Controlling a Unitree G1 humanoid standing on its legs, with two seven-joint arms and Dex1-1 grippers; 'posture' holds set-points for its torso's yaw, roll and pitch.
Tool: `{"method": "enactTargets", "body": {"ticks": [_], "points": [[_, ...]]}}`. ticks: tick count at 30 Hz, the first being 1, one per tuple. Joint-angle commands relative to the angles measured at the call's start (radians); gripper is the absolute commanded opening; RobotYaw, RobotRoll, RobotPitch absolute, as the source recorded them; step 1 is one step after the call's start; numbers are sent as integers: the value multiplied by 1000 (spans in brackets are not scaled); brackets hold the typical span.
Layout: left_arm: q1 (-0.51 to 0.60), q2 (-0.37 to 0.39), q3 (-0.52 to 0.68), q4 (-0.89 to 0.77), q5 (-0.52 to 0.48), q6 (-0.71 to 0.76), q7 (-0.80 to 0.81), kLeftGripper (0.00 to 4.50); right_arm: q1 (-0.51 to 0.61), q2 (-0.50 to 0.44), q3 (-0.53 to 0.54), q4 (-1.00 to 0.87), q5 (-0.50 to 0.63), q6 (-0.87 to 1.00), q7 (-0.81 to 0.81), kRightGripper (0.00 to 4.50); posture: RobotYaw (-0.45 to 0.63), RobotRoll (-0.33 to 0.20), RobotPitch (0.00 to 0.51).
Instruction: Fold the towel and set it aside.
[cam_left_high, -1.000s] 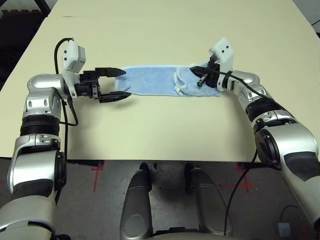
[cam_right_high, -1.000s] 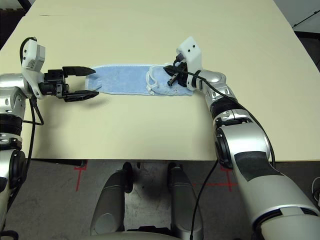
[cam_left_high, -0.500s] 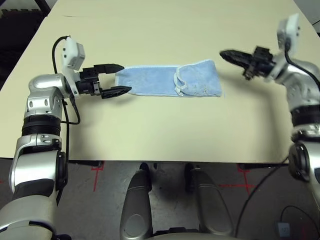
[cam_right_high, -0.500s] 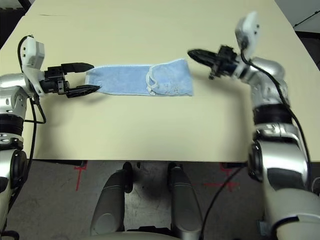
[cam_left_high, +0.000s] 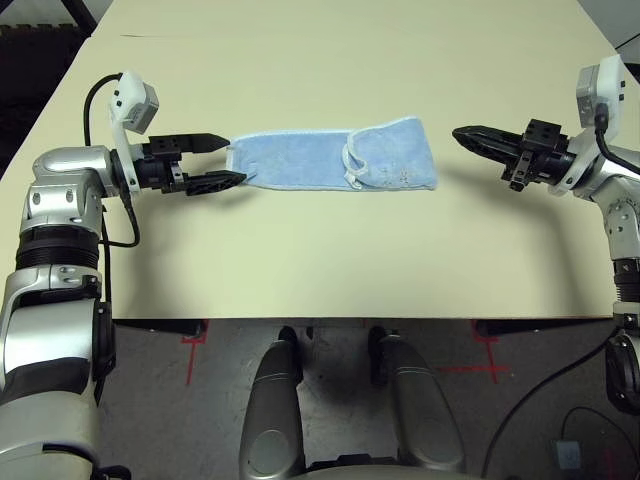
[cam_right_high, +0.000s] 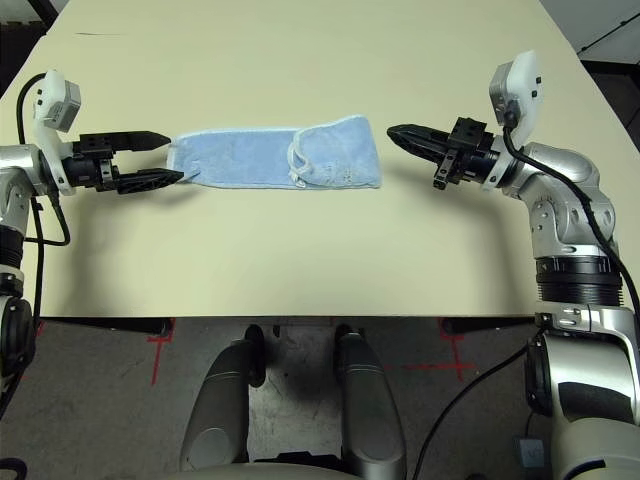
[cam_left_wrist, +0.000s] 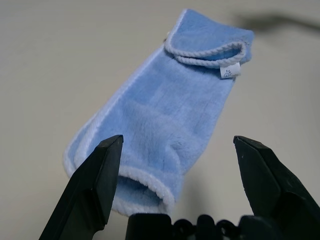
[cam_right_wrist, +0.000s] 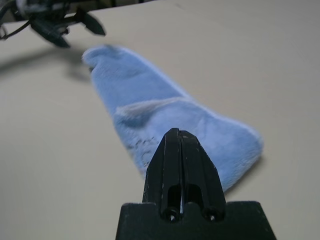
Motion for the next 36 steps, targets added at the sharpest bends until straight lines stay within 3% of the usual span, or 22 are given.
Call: {"method": "enactTargets", "body": {"ticks": [1, 9, 13, 16, 23, 28, 36], "points": [[5, 9, 3, -15, -3, -24, -17, 4500, 57, -40, 8, 2, -9, -48, 53, 67, -61, 0, 279], [3, 59, -9, 9, 20, 21, -12, 4500, 107, -97, 40, -9, -25, -133, 158, 2887, -46, 0, 283], [-45, 87, -27, 28, 76, 116, 95, 4500, 66, -91, 71, 45, -51, -174, 174, 4357, -28, 0, 290], [-80, 108, -44, 20, 97, 283, 145, 4500, 33, -69, 85, 72, -50, -175, 167, 4438, -11, 0, 296], [-140, 133, -22, -106, -21, 863, 152, 4500, -26, -21, 116, 124, -59, -187, 166, 4438, 16, 0, 303], [-117, 160, -33, -181, -73, 1080, 177, 4500, -49, -5, 124, 142, -64, -193, 167, 4438, 17, 0, 304], [-85, 150, -30, -235, -150, 1264, 243, 4500, -52, 3, 123, 148, -71, -201, 164, 4438, 7, 0, 307]]}}
